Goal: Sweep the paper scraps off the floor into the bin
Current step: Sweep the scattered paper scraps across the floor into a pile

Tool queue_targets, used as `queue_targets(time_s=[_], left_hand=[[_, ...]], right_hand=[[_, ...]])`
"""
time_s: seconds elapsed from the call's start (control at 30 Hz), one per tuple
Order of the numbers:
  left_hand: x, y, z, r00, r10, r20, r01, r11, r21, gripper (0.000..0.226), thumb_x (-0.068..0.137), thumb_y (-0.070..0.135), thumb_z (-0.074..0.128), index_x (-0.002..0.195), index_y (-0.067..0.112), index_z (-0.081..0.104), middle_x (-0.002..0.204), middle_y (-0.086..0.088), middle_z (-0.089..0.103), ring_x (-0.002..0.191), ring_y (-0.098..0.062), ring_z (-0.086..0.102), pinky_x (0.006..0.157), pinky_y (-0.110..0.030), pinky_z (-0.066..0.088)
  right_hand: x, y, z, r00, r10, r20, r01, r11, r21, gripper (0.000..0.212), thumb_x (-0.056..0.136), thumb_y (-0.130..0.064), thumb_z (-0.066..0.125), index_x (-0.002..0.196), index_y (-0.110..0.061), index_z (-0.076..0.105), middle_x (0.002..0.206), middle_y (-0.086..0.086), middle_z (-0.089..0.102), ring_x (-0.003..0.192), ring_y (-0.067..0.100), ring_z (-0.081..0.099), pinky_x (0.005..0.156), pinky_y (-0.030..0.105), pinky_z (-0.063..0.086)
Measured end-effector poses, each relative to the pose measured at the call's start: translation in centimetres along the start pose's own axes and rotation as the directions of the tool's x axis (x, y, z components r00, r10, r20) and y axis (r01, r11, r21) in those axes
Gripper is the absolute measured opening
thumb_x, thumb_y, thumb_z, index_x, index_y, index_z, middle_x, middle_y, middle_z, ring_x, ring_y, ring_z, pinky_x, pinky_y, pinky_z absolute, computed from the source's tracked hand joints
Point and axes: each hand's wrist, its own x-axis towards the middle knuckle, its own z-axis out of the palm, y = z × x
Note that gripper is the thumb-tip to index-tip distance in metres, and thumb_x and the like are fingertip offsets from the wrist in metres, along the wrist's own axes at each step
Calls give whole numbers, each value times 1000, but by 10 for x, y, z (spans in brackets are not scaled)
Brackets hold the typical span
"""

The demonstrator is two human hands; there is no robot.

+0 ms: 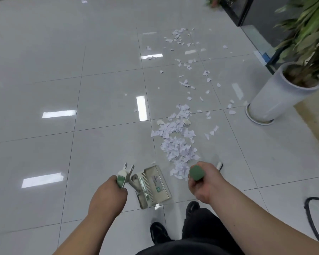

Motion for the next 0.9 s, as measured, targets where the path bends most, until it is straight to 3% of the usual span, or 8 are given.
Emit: queue_targets(time_s=[0.17,0.37,0.6,0.9], left_hand=[[-10,-33,-3,998,-54,-18,54,998,-35,11,88,14,47,88,22,54,77,1,64,71,-21,61,57,-30,43],[-12,-46,-7,990,-138,-20,136,988,-70,10,89,15,48,82,22,51,77,1,62,68,-17,58,55,-30,38],[5,-18,-5,980,-200,-14,198,977,-80,8,89,16,48,83,20,50,77,0,62,69,-19,58,56,-30,39],[47,68,0,933,-358,-47,352,931,-92,10,86,12,47,86,20,53,77,-1,63,70,-21,60,57,-30,42]], right_hand=[[-13,28,58,996,40,83,-46,997,67,15,90,-7,51,77,-12,55,44,5,52,29,16,50,36,18,47],[-15,12,106,985,8,170,-46,975,219,22,93,-9,49,71,-12,52,40,3,49,43,15,46,38,16,46],[16,-44,118,966,-50,252,-59,912,406,32,92,-7,44,61,-14,42,43,1,40,30,15,40,35,15,41],[94,-176,131,916,-40,400,-123,920,373,31,91,-7,46,63,-18,36,51,-4,31,37,10,36,36,14,40]])
